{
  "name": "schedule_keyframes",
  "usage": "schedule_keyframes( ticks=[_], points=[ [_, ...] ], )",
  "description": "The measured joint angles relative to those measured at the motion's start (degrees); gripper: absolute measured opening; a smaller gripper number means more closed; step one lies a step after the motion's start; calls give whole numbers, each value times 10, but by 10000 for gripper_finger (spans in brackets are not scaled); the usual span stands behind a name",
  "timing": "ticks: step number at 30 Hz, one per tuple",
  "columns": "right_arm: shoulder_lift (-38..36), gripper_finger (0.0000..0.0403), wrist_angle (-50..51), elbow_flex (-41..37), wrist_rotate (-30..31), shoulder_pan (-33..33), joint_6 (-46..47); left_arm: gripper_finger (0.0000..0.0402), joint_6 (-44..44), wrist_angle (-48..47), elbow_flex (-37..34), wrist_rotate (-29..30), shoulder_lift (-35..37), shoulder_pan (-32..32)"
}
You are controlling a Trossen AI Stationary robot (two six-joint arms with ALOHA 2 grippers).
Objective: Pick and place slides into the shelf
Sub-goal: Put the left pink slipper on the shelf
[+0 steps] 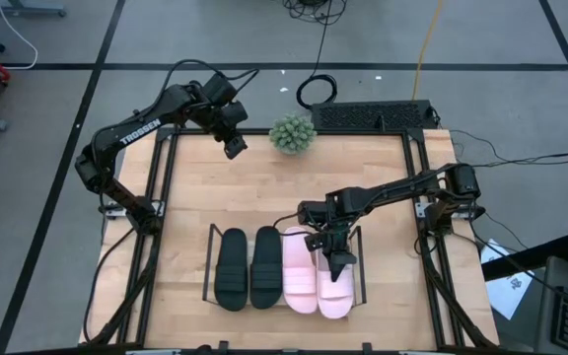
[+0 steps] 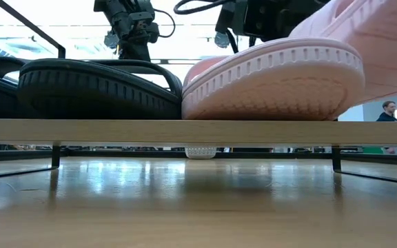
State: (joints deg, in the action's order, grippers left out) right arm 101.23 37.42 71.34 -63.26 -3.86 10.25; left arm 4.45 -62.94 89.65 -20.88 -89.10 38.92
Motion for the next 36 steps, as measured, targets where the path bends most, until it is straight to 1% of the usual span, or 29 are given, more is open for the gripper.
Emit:
schedule_keyframes(
  ticks=[11, 17, 20, 28, 36],
  points=[
    [0, 0, 3, 0, 0, 0, -19, 104, -1, 0, 0, 0, 0, 0],
    [0, 0, 10, 0, -1, 0, -12, 104, -1, 0, 0, 0, 0, 0],
    [0, 0, 12, 0, -15, 0, -10, 104, 0, 0, 0, 0, 0, 0],
    [0, 0, 10, 0, -12, 0, -11, 104, 2, 0, 0, 0, 0, 0],
    [35, 0, 6, 0, -14, 0, -22, 104, 2, 0, 0, 0, 0, 0]
  ],
)
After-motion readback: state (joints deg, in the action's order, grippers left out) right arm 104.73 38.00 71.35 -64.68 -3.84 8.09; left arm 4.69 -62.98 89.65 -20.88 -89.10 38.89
